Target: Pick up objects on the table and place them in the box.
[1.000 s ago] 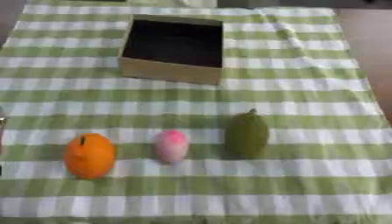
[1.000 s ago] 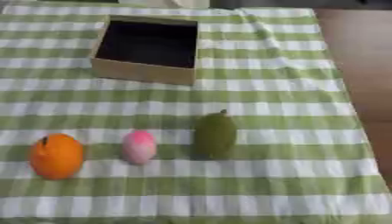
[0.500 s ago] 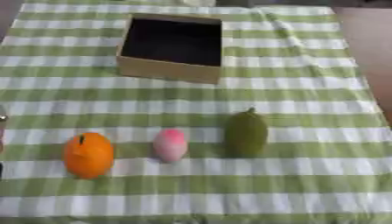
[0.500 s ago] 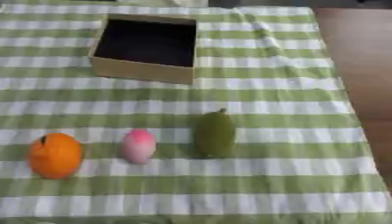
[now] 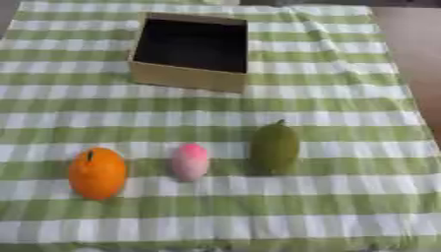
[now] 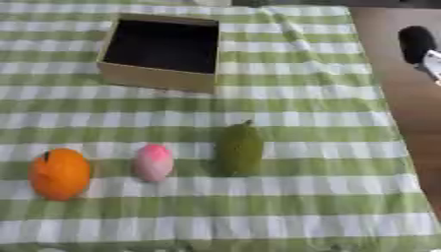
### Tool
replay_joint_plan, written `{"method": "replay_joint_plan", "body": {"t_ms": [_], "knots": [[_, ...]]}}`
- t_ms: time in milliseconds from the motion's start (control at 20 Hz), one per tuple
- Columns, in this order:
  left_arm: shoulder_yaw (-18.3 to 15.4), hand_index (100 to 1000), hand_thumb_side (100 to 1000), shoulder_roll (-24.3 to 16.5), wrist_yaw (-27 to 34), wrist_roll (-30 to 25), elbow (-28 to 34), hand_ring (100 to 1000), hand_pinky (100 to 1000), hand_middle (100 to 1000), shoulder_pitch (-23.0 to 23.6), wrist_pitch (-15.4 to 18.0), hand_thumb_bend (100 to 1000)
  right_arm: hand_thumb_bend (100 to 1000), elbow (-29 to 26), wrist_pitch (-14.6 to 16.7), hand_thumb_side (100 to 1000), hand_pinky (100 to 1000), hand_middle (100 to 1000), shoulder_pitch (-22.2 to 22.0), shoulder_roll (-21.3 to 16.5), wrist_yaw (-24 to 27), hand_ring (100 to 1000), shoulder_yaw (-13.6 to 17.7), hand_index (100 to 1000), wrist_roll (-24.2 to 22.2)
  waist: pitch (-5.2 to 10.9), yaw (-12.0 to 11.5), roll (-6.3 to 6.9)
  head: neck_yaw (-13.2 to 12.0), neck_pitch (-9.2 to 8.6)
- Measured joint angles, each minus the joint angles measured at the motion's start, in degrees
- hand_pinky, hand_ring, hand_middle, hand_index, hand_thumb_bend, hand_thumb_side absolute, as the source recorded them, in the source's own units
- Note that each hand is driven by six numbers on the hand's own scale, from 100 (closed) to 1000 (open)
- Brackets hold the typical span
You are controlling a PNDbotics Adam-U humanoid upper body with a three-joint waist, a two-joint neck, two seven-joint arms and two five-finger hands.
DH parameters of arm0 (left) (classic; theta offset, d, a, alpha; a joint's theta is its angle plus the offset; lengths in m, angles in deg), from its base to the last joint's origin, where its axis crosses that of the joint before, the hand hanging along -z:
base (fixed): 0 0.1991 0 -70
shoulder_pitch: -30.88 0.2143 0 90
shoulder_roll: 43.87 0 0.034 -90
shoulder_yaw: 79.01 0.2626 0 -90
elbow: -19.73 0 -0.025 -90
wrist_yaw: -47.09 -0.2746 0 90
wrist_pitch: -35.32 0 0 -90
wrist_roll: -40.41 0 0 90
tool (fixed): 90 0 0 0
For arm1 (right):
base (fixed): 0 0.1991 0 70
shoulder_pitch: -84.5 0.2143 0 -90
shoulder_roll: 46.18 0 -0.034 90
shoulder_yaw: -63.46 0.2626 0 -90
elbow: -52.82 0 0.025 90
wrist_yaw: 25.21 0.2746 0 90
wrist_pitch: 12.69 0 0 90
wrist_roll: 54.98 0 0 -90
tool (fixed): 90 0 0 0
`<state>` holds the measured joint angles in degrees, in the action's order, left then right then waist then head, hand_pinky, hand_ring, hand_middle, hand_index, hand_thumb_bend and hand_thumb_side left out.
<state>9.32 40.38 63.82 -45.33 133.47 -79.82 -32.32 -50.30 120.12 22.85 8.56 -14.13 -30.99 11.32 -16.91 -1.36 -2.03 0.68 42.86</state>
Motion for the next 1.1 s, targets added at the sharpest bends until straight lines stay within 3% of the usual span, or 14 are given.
{"method": "replay_joint_plan", "body": {"t_ms": [500,750,1100], "knots": [[0.36,862,598,-0.40,-0.12,-0.27,0.00,778,724,740,0.08,0.02,100,100,-0.04,1.41,226,923,794,3.14,-3.17,-10.41,981,-7.59,937,1.41,0.00,-0.49,-0.42,0.75,0.00],[0.41,862,598,-0.40,-0.10,-0.54,0.00,778,723,740,0.09,-0.05,100,100,1.13,-0.10,236,944,799,6.38,-2.63,-12.01,997,-11.73,958,-0.10,0.00,-0.81,-0.54,1.16,-0.01],[0.72,862,599,-0.40,0.15,-0.79,0.00,778,724,740,0.11,-0.24,100,100,5.18,-4.21,248,997,771,10.05,0.86,-13.76,1000,-15.69,976,-4.21,0.00,-1.05,-0.54,1.50,-0.01]]}}
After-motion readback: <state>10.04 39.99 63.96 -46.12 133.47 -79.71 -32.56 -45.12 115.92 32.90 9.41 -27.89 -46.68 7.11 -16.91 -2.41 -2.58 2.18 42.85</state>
